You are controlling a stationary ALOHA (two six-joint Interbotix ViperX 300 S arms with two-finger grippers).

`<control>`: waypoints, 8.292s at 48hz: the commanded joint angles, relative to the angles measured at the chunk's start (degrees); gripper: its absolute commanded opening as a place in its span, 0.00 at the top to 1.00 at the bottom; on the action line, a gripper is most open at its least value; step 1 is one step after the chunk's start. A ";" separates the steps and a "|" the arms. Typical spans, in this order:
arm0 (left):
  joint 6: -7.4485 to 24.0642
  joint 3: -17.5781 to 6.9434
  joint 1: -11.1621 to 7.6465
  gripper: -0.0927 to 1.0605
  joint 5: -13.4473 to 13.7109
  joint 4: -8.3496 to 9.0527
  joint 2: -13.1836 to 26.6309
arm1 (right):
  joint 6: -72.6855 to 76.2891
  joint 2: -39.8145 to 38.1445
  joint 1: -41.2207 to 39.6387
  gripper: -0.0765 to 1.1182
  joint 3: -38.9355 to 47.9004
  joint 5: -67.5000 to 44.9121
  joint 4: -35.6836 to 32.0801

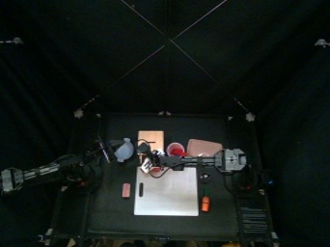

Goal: Place sushi on board then cut the sushi with the knife then place the pieces on the plate
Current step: Grasp knife edge with left hand

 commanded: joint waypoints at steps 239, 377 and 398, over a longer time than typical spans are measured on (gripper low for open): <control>0.18 0.26 0.26 0.86 -2.37 -1.49 0.18 | -0.97 -7.82 -0.70 0.18 8.17 -8.44 -0.09; 0.00 -0.97 0.35 0.86 -2.37 -1.49 0.18 | -8.09 -29.27 18.90 0.45 30.85 3.08 -20.83; 0.00 -0.79 0.09 0.86 -2.29 -3.25 0.18 | -8.35 -20.30 22.59 0.44 29.53 5.19 -26.19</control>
